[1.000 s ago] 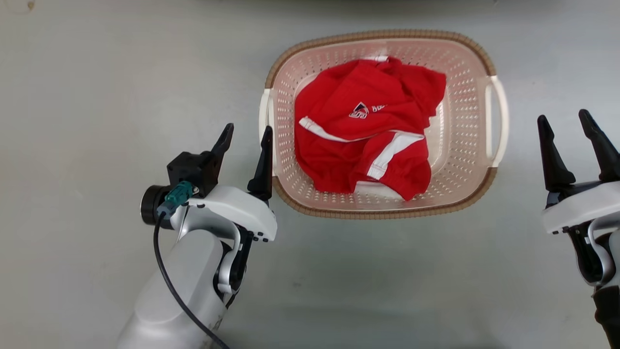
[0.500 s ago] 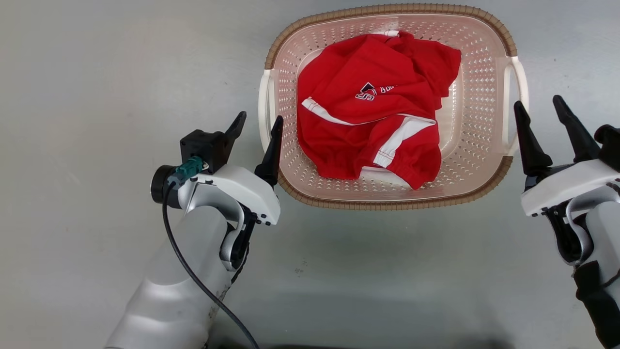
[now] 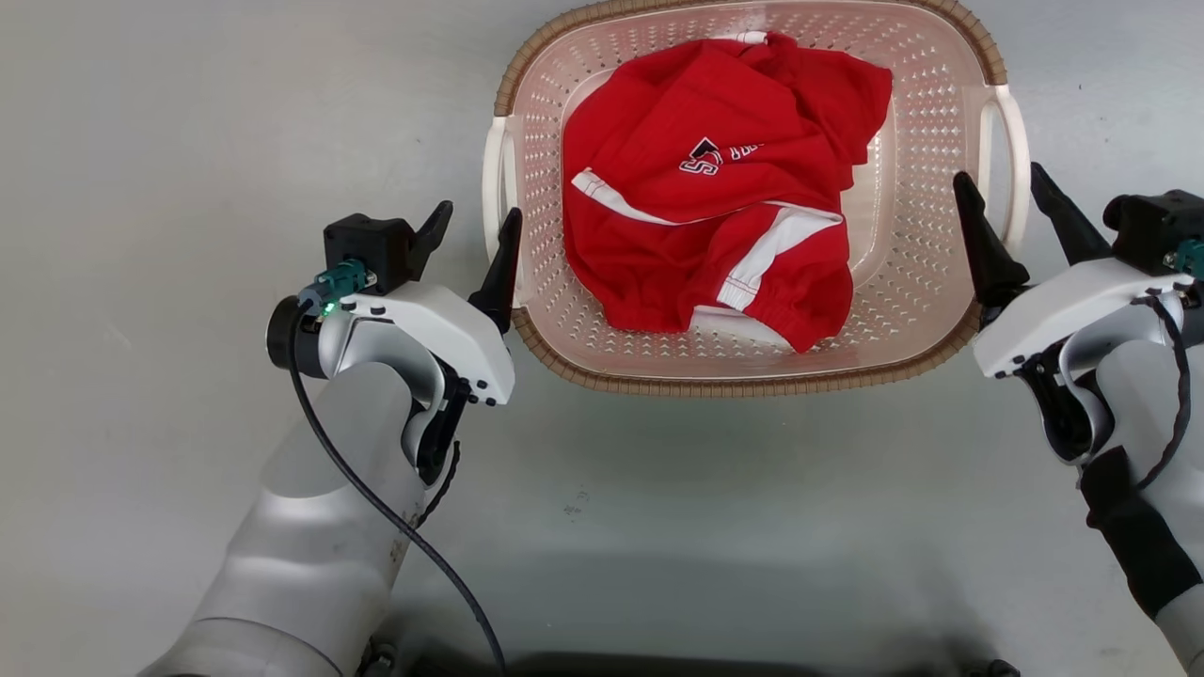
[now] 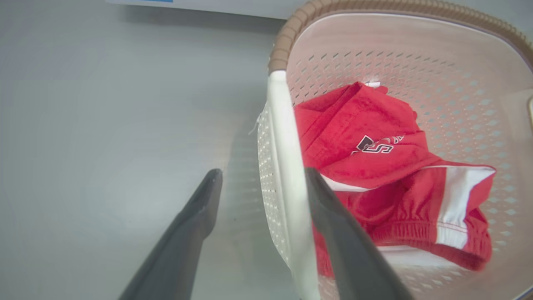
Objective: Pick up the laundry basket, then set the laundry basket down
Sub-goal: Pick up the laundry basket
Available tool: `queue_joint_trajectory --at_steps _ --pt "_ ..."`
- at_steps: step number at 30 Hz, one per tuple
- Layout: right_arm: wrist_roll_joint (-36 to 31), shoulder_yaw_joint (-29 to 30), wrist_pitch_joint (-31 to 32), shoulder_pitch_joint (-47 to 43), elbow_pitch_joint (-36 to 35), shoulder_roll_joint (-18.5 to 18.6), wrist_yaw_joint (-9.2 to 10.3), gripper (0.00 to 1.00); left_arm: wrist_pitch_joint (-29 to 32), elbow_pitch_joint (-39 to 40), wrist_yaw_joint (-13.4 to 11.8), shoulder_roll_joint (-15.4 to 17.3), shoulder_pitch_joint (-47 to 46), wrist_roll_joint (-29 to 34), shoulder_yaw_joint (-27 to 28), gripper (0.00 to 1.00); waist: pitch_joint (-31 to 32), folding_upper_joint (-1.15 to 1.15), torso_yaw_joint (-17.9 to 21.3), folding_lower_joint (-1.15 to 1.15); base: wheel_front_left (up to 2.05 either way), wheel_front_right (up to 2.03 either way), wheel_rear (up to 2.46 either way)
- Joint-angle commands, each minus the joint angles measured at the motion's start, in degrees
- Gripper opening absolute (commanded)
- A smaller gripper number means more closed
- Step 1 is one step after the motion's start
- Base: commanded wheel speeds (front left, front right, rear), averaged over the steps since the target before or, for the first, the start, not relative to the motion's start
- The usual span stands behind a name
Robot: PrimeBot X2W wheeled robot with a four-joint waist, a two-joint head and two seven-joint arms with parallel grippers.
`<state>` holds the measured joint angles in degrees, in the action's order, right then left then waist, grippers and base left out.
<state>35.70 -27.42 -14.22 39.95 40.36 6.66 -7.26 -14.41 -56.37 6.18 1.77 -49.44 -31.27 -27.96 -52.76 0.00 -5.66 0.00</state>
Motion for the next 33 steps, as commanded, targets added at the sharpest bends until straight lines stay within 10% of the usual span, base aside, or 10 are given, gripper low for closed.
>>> queue_joint_trajectory --at_steps 1,25,26,27,33 --pt "0.71 -1.17 -0.75 -1.28 -0.15 -0.13 -0.23 1.0 -0.58 0.04 0.25 1.6 0.26 0.62 1.31 1.0 -0.44 0.0 0.13 0.0 0.0 0.0 0.0" --pt "8.65 -9.14 -0.77 7.79 5.06 -0.22 -0.23 1.0 -0.59 -7.66 1.29 1.13 -7.15 0.29 0.52 1.0 -5.25 0.0 0.23 0.0 0.0 0.0 0.0" --pt "8.78 -9.26 -0.77 7.78 5.03 -0.26 -0.23 0.87 -0.59 -7.39 1.3 1.13 -7.08 0.32 0.19 1.0 -5.22 0.0 0.24 0.0 0.0 0.0 0.0" --pt "9.21 -9.25 -0.77 7.73 4.88 -0.37 -0.23 0.0 -0.59 -6.61 1.3 1.12 -6.97 0.14 -0.03 0.0 -5.23 0.0 0.24 0.0 0.0 0.0 0.0" --pt "10.92 -10.9 -0.77 8.16 5.1 -0.17 -0.23 0.0 -0.59 -5.84 1.3 1.24 -6.77 -1.03 -2.88 0.0 -5.38 0.0 0.28 0.0 0.0 0.0 0.0"
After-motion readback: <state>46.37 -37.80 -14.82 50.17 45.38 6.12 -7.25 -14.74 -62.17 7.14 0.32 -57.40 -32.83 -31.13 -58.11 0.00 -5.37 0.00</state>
